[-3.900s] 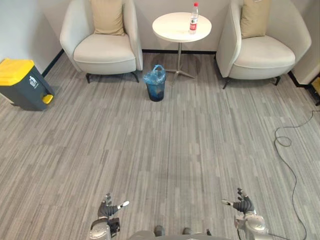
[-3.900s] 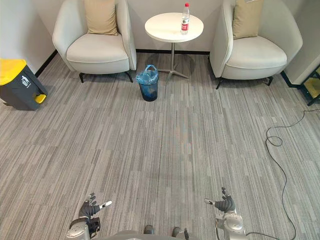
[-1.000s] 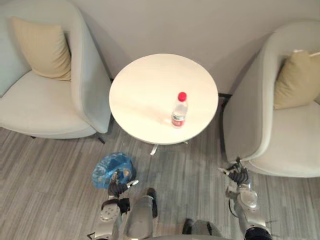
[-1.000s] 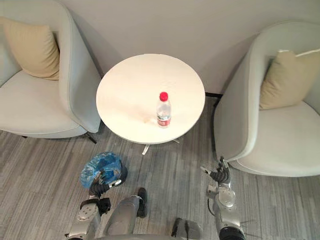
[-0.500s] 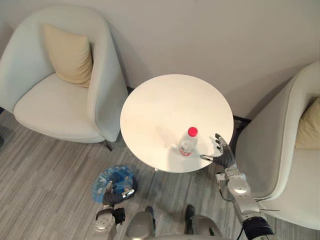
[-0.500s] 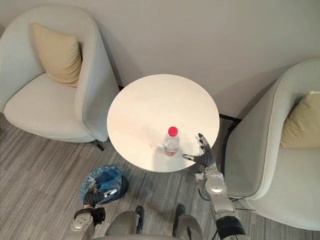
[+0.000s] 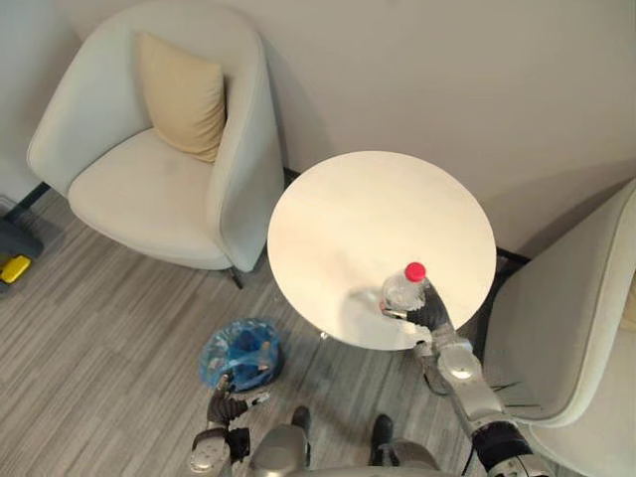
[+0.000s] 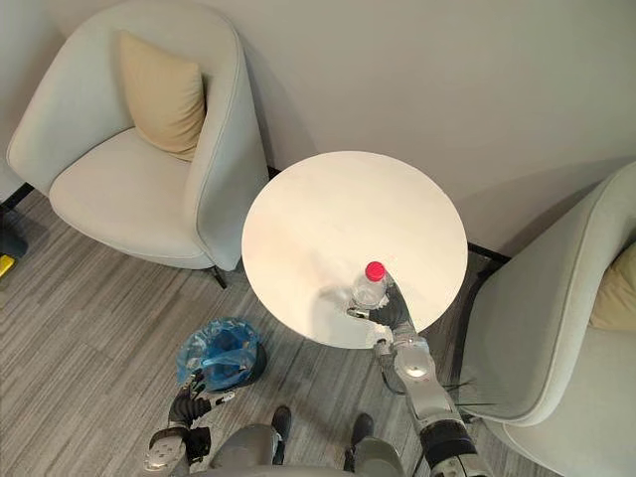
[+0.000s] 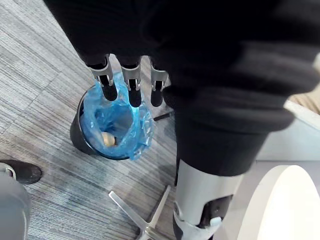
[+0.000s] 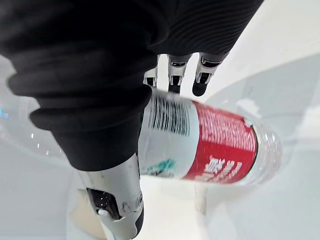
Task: Gather rubbish on tea table into small bin, then transfer packed bag to large trash can.
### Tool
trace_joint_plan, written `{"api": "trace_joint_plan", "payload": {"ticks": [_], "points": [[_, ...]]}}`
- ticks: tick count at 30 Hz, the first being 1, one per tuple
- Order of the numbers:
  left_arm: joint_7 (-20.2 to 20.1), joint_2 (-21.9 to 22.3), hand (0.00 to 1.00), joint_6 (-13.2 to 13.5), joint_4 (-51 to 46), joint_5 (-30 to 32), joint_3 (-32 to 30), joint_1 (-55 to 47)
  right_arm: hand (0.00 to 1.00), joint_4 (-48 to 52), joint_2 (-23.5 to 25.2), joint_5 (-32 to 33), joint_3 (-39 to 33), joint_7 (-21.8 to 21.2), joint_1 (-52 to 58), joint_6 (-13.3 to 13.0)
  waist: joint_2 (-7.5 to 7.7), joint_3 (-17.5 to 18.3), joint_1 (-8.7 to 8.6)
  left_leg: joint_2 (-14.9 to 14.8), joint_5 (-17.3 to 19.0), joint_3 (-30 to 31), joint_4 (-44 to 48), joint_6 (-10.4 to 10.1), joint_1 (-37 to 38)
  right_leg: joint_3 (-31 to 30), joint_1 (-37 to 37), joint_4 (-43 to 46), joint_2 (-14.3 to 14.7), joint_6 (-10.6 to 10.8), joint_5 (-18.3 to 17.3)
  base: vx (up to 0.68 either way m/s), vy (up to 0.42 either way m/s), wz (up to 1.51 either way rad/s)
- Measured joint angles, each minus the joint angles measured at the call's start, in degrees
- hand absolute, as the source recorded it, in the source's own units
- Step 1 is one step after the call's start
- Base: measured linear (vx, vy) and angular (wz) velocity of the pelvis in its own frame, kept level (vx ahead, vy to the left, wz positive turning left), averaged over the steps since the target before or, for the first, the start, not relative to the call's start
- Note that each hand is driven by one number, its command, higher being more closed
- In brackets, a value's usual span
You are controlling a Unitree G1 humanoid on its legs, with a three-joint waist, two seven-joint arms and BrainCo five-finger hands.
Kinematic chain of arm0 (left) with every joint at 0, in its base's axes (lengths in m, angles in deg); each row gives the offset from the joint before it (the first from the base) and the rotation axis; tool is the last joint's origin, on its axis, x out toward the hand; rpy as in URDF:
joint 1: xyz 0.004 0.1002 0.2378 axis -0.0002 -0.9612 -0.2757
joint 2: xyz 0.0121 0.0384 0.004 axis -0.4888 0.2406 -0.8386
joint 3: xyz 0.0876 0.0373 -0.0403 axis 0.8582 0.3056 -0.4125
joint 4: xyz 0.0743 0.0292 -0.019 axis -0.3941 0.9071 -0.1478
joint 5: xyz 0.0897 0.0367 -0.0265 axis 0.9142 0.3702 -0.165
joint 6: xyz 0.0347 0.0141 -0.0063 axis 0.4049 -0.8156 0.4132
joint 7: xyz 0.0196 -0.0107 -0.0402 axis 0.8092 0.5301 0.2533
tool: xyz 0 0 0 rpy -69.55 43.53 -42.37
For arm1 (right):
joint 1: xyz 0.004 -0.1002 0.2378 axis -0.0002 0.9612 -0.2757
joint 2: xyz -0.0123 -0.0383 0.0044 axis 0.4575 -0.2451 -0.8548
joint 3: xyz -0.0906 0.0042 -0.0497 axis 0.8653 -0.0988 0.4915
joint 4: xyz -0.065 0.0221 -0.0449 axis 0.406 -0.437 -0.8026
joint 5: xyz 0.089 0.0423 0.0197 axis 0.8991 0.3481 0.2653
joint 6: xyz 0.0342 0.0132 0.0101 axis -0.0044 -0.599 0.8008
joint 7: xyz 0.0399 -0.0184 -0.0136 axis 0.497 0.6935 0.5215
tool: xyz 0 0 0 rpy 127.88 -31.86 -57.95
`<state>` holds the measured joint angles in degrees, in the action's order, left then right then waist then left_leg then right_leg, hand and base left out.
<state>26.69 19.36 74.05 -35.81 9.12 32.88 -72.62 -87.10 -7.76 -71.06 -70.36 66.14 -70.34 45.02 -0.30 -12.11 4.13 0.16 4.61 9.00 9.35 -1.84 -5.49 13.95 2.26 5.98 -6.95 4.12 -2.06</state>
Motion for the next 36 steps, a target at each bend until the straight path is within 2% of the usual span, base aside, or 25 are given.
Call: {"api": "trace_joint_plan", "payload": {"ticks": [3, 8, 11, 14, 20, 23, 27, 28, 29, 30, 32, 34, 36], "points": [[0.0, 0.0, 0.00, 0.0, 0.2, 0.0, 0.3, -0.8, 1.00, -4.1, 1.1, -1.6, -0.1, 2.3, -3.9, 0.1, -0.20, -0.2, 0.27, 0.2, -1.3, 0.7, -1.0, 0.0, -0.5, 0.6, 0.4, -0.3, -0.1, 0.0, 0.7, -0.13, 0.008, 0.15], [0.1, 0.1, 0.00, 0.6, 0.1, -0.2, 1.6, -0.2, 1.00, -8.6, 0.9, -1.1, -1.3, 6.7, -13.1, 0.9, -1.98, -2.0, 1.84, 0.5, -3.6, 2.1, -1.9, -0.3, -4.1, 1.9, 3.2, -1.3, -0.1, -0.3, 2.8, -0.15, 0.008, 0.15], [0.2, 0.1, 0.00, 0.7, 0.1, -0.3, 1.6, -0.6, 1.00, -8.4, 1.0, -0.3, -1.2, 7.1, -13.8, 1.0, -2.29, -2.8, 3.10, 0.6, -3.9, 2.4, -2.4, -0.3, -4.3, 2.1, 3.4, -1.4, -0.1, -0.4, 3.0, -0.07, 0.003, 0.05], [0.2, 0.1, 0.00, 0.9, 0.0, -1.0, 1.5, -0.6, 1.00, -7.1, 0.7, 0.9, -1.2, 7.1, -13.9, 1.0, -2.10, -3.0, 3.03, 0.6, -3.9, 2.5, -2.3, -0.3, -4.8, 2.2, 3.9, -1.3, -0.1, -0.4, 3.0, 0.00, -0.002, 0.01], [0.1, 0.4, 0.00, 1.0, -0.4, -1.3, 1.4, -0.5, 1.00, 9.2, -3.0, 1.1, -2.5, 6.8, -7.1, -0.2, -1.86, -3.2, 2.71, 0.9, -3.7, 2.9, -1.4, 0.1, -3.9, 2.3, 2.6, -1.1, -0.2, -0.2, 2.3, 0.06, -0.014, 0.02], [0.1, 0.7, 0.00, 1.0, -0.5, -1.3, 1.3, -0.5, 1.00, 14.0, -3.0, 1.1, -3.4, 6.3, -2.7, -0.3, -1.64, -3.2, 1.20, 1.3, -3.7, 5.2, -1.4, 0.1, -3.2, 4.8, 0.8, -1.0, -0.4, -0.2, 1.4, 0.03, -0.024, 0.39], [0.1, 1.7, 0.00, 1.1, -0.6, -1.3, 1.6, -0.2, 1.00, 18.9, -2.9, 0.7, -3.5, 5.8, 3.5, -1.8, -1.48, -3.1, 1.04, 1.7, -4.4, 8.7, -1.2, -0.7, -4.1, 9.1, -0.5, -0.9, -0.4, -0.3, 0.5, -0.03, -0.035, 0.59], [0.1, 1.9, 0.00, 1.0, -0.7, -1.3, 1.6, -0.2, 1.00, 19.9, -2.6, 0.7, -3.5, 5.6, 4.8, -2.2, -1.51, -3.1, 1.00, 1.8, -5.1, 7.3, -1.5, -0.4, -5.3, 11.0, -0.7, -0.6, -1.1, -0.4, 0.0, -0.09, 0.017, 0.79], [0.1, 2.2, 0.00, 1.0, -1.1, -1.3, 1.5, -0.2, 1.00, 20.3, -2.1, 0.7, -3.5, 5.7, 5.0, -2.3, -1.81, -3.1, 0.55, 0.0, -3.8, 0.9, -2.5, 1.8, -5.9, 13.2, -1.0, 0.0, -1.3, -0.5, -0.4, -0.12, 0.019, 0.79], [0.1, 2.3, 0.00, 1.0, -1.3, -1.3, 1.5, -0.2, 1.00, 20.3, -1.8, 0.7, -3.4, 5.7, 5.0, -2.3, -1.64, -3.0, 0.53, -1.0, -3.3, -3.6, -2.8, 2.6, -6.1, 13.9, -1.1, 0.0, -1.3, -0.5, -0.4, -0.07, -0.008, 0.77], [0.1, 2.6, 0.00, 1.1, -1.4, -1.3, 1.6, 0.4, 1.00, 21.0, -1.6, 0.6, -2.5, 5.9, 4.6, -2.7, -1.79, -2.9, -0.28, -5.1, -2.6, -16.9, -2.2, 4.6, -6.6, 17.5, -2.2, 0.0, -3.1, -0.2, -0.5, 0.00, 0.052, 0.80], [0.2, 2.8, 0.00, 1.2, -1.4, -1.3, 1.7, 1.4, 1.00, 20.8, -1.3, -0.2, -2.4, 5.9, 4.7, -2.7, -2.13, -2.7, -0.28, -7.2, -2.6, -24.2, -0.8, 4.6, -6.0, 20.3, -3.3, 1.6, -4.6, 1.2, -1.7, 0.09, 0.107, 0.79], [0.3, 2.8, 0.00, 1.2, -1.2, -1.3, 2.3, 1.9, 1.00, 20.8, -1.1, -1.2, -2.2, 5.9, 4.8, -2.7, -2.03, -2.5, -0.27, -7.0, -2.6, -26.1, -0.1, 4.6, -5.6, 22.1, -4.5, 2.7, -6.2, 2.5, -2.6, 0.11, 0.096, 0.66]]}}
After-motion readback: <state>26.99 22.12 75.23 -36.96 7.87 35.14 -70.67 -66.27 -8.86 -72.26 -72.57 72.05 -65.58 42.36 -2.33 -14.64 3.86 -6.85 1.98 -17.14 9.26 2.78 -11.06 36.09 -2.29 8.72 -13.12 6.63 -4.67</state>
